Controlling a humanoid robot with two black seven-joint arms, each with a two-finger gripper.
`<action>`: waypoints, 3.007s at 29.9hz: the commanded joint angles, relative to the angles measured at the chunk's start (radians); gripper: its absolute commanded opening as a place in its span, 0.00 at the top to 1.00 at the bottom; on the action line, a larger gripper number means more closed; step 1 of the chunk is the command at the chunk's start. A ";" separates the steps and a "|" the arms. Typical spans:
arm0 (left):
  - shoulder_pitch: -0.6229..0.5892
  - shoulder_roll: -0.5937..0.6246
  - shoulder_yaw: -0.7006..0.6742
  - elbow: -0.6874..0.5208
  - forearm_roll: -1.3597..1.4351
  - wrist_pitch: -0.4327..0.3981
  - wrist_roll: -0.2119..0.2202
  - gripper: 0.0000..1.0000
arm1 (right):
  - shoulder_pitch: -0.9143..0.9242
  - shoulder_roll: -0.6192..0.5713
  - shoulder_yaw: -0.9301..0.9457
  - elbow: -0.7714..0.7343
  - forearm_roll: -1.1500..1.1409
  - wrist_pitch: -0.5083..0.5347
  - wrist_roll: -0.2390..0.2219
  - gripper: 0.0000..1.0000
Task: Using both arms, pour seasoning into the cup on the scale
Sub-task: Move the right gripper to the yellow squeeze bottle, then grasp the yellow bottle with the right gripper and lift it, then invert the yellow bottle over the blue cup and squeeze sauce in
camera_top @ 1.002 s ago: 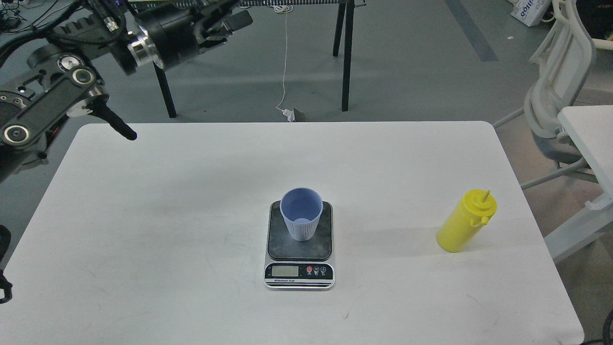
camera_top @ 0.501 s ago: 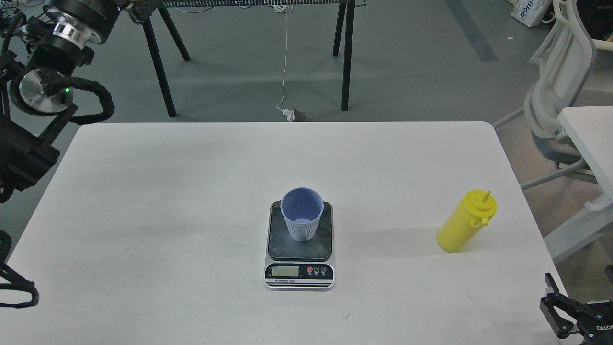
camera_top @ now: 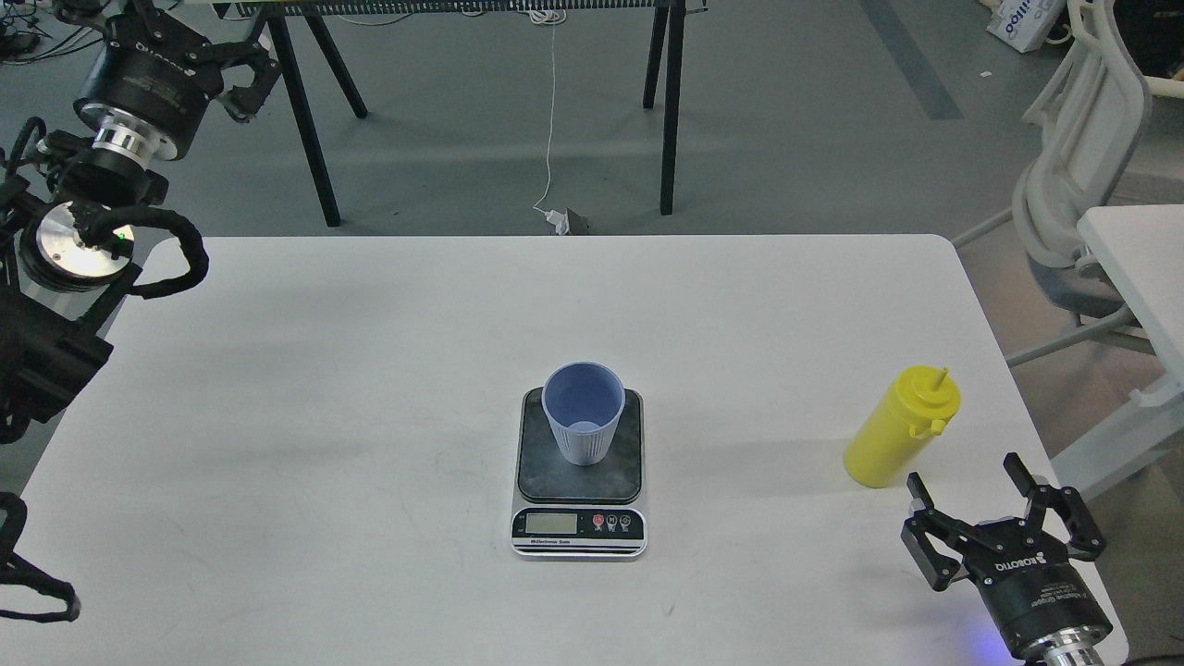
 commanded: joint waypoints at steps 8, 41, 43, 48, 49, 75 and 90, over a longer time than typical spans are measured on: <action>0.020 0.010 -0.019 0.000 0.001 0.001 -0.009 0.00 | 0.106 0.054 -0.013 -0.114 -0.009 0.000 0.006 0.04; 0.022 0.030 -0.035 -0.007 0.001 0.008 -0.003 0.00 | 0.421 0.205 -0.079 -0.427 -0.083 0.000 0.100 0.36; 0.020 0.031 -0.036 -0.009 0.001 0.008 -0.003 0.00 | 0.425 0.205 -0.076 -0.418 -0.084 0.000 0.112 0.44; 0.020 0.040 -0.058 -0.012 0.001 0.009 -0.001 0.00 | 0.470 0.154 -0.062 -0.392 -0.091 0.000 0.113 0.55; 0.020 0.040 -0.061 -0.012 0.001 0.009 -0.001 0.00 | 0.488 0.113 -0.062 -0.375 -0.104 0.000 0.113 0.56; 0.026 0.043 -0.113 -0.014 0.001 0.008 -0.006 0.00 | 1.278 -0.082 -0.730 -0.190 -1.029 -0.439 0.153 0.65; 0.034 0.046 -0.127 -0.012 0.001 0.001 -0.012 0.00 | 1.461 0.023 -1.077 -0.254 -1.476 -0.608 0.179 0.67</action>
